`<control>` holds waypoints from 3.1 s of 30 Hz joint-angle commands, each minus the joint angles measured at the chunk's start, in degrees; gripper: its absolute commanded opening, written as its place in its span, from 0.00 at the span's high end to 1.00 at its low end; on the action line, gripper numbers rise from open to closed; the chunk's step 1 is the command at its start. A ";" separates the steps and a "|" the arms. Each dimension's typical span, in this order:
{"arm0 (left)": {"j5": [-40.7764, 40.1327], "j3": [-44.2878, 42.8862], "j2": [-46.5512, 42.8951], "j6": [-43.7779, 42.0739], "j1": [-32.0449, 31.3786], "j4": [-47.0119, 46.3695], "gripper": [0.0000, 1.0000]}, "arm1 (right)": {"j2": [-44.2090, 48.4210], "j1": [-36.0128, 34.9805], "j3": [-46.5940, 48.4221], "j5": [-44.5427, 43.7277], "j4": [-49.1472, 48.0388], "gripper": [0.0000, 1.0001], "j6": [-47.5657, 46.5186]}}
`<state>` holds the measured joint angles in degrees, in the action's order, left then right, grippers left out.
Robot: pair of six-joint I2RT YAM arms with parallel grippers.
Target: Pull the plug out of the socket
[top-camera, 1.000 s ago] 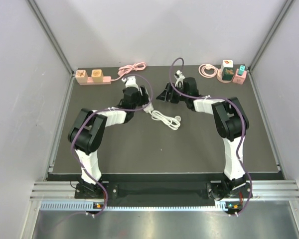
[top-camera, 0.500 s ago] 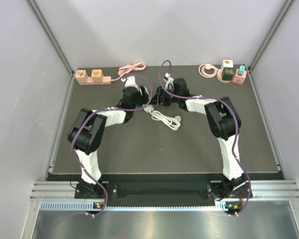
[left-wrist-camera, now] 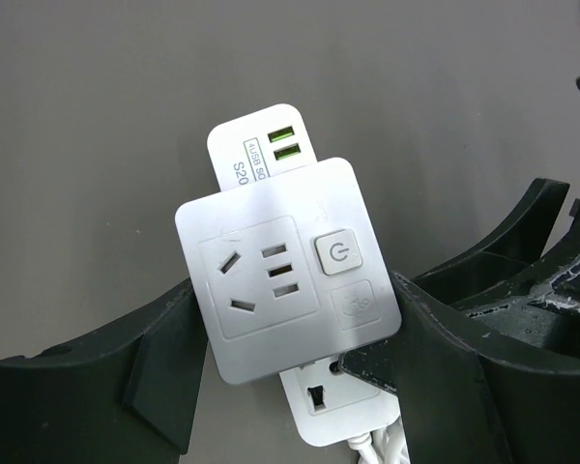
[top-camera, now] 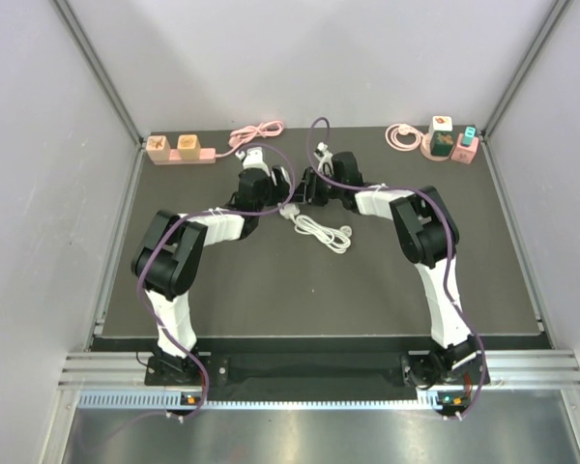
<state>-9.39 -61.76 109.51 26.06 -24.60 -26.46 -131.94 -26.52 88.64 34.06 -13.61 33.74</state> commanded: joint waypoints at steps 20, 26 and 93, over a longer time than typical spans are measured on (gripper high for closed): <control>1.04 7.88 -8.70 1.88 0.08 -21.00 1.00 | -3.41 -1.07 3.64 -9.89 4.55 1.00 8.01; -0.19 10.34 -10.20 3.46 0.08 -25.49 1.00 | -3.41 -1.07 3.82 -12.53 7.19 1.00 7.66; -8.38 -2.33 -10.80 -8.23 -7.75 -12.16 1.00 | -6.14 -0.11 3.03 -9.81 4.47 1.00 14.69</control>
<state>-23.03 -61.21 106.00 21.04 -28.99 -22.70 -135.55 -27.09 91.92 35.59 -14.04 49.08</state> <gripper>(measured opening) 0.688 0.299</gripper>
